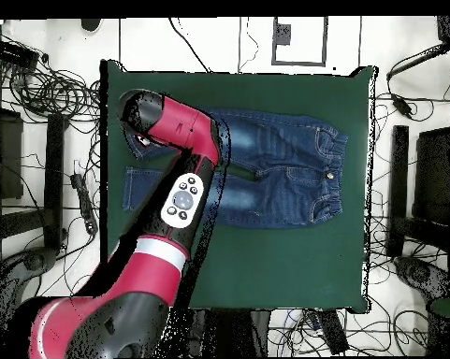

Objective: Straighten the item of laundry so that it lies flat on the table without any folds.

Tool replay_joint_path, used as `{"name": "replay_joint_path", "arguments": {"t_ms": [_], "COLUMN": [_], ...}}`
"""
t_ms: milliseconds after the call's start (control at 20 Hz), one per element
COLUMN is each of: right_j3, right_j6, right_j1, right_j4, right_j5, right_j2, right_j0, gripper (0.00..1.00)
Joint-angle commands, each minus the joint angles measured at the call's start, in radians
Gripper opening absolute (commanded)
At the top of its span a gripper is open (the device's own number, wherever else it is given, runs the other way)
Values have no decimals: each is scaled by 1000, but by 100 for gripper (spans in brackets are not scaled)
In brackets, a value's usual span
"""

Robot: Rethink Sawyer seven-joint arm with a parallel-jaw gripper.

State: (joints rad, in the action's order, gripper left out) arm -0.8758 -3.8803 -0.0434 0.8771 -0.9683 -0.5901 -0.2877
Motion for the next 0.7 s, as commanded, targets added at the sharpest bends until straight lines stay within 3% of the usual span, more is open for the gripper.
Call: {"name": "replay_joint_path", "arguments": {"t_ms": [50, 300, 700], "right_j3": [-144, -29, -47], "right_j6": [195, 65, 68], "right_j1": [14, -45, -44], "right_j4": [-80, -122, -172], "right_j5": [74, 9, 16], "right_j2": [195, 178, 220], "right_j0": [4, 5, 2], "gripper": [0, 0, 0]}}
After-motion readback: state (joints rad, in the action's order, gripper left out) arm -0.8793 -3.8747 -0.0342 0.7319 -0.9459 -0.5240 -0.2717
